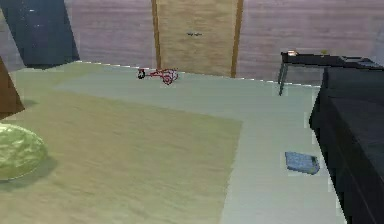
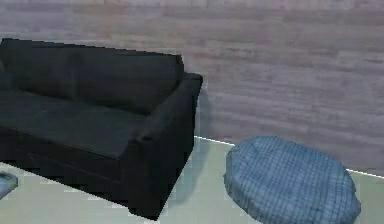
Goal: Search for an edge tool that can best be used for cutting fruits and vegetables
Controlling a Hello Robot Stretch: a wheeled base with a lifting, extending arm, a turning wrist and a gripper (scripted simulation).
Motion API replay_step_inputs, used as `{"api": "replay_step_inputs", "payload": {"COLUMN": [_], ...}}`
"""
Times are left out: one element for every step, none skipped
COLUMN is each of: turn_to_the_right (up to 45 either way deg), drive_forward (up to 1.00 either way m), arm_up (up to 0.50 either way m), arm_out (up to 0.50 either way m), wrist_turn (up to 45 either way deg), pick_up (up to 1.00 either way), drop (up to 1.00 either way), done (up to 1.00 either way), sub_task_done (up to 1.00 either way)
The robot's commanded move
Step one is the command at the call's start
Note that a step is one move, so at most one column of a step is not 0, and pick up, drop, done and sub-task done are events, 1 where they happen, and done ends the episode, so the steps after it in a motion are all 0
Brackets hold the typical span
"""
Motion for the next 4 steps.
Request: {"api": "replay_step_inputs", "payload": {"turn_to_the_right": [27.0, 0.0, -45.0, -21.0], "drive_forward": [0.0, 0.1, 0.0, 0.0], "arm_up": [0.0, 0.0, 0.0, 0.0], "arm_out": [0.0, 0.0, 0.0, 0.0], "wrist_turn": [0.0, 0.0, 0.0, 0.0], "pick_up": [0.0, 0.0, 0.0, 0.0], "drop": [0.0, 0.0, 0.0, 0.0], "done": [0.0, 0.0, 0.0, 0.0], "sub_task_done": [0.0, 0.0, 0.0, 0.0]}}
